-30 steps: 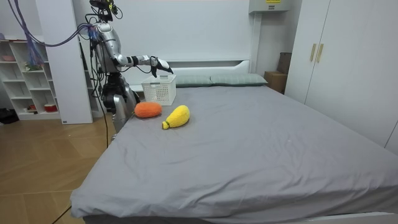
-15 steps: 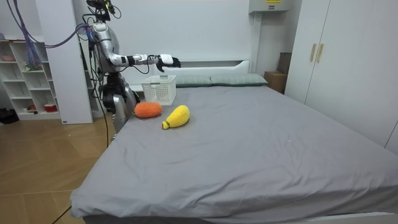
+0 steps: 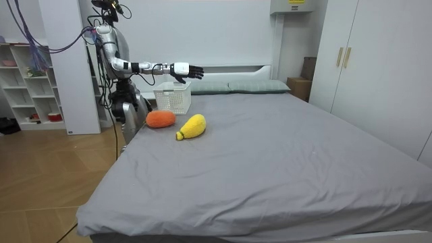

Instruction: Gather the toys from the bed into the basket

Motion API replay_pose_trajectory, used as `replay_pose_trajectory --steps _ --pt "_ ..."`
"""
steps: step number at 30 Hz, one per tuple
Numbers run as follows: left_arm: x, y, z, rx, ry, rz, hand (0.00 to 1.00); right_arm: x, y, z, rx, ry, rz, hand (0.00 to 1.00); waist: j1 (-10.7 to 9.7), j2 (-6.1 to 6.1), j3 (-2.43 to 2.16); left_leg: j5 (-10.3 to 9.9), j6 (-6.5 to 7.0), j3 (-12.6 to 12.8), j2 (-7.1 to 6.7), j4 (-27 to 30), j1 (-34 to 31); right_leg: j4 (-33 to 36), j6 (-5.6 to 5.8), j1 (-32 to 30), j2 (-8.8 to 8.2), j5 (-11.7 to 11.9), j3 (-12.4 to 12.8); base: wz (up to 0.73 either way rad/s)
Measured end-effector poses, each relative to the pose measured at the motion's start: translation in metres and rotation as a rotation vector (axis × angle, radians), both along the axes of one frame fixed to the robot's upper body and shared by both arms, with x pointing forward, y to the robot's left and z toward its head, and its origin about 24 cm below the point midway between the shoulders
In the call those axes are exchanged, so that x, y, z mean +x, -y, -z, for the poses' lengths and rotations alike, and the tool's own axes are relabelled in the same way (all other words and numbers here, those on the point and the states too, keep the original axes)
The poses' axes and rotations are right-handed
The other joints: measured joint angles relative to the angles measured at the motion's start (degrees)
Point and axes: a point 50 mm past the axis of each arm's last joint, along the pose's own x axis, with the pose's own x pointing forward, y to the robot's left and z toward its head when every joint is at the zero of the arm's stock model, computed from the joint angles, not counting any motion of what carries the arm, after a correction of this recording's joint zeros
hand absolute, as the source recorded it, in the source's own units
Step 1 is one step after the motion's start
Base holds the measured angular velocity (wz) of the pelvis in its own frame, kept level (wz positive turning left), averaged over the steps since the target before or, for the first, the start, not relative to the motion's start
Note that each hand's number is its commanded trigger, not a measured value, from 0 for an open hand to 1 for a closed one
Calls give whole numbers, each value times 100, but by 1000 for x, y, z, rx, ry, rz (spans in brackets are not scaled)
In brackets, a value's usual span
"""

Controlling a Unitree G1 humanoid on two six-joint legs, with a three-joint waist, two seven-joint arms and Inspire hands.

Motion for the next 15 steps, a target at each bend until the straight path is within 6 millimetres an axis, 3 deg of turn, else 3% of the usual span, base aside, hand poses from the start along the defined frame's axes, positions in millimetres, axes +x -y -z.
replay_pose_trajectory --steps 6,10,15 --pt "-6 -3 -1 23 -7 -5 0 -4 23 24 -19 -102 98 0 -4 -97 57 -1 0 11 2 3 11 26 -2 -10 3 0 64 -2" --pt "-9 -7 -2 33 -16 -7 0 6 37 26 -63 -124 166 0 -9 -191 30 3 -2 -9 4 66 -234 66 -16 -217 -10 10 -31 3" --pt "7 -14 -6 58 14 41 0 21 53 27 -106 -162 245 0 13 -188 52 6 1 -64 -5 205 -586 110 -18 -487 -16 12 -116 12"
